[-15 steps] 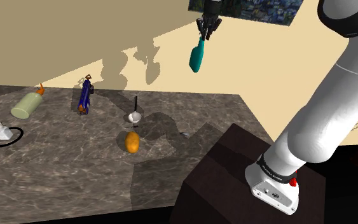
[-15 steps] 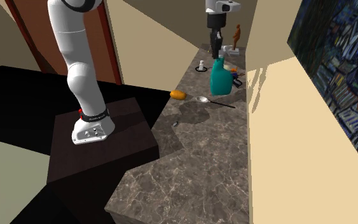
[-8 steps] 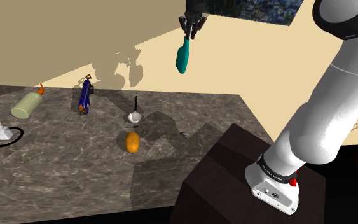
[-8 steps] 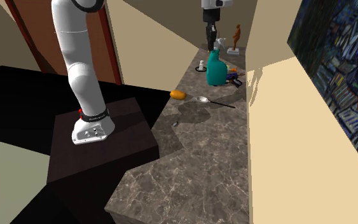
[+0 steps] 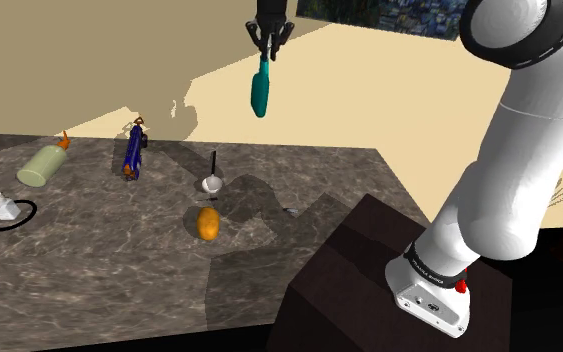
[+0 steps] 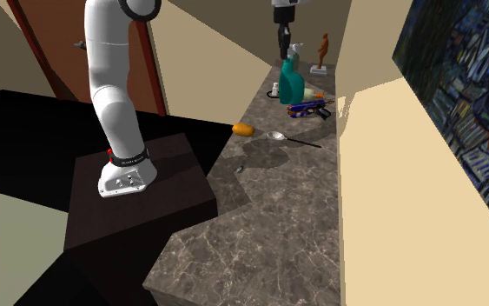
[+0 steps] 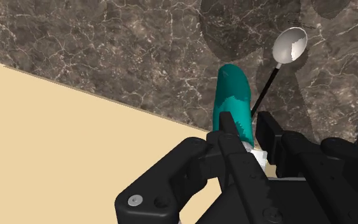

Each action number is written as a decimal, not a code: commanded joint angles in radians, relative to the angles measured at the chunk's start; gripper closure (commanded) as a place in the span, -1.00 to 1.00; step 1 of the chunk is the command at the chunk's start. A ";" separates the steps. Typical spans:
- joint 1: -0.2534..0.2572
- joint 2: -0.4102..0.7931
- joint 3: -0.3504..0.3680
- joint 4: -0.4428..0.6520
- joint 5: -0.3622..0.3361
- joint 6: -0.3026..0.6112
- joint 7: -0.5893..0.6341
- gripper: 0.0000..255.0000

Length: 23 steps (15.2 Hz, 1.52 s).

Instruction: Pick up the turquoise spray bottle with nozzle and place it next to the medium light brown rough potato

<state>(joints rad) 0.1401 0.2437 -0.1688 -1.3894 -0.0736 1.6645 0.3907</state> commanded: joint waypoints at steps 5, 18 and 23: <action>0.065 0.151 0.040 0.219 0.006 -0.080 0.105 1.00; 0.071 0.115 0.041 -0.009 0.000 0.112 0.125 1.00; 0.072 0.116 0.041 -0.076 -0.002 0.179 0.131 1.00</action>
<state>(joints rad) 0.2116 0.3625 -0.1273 -1.4506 -0.0746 1.8308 0.5206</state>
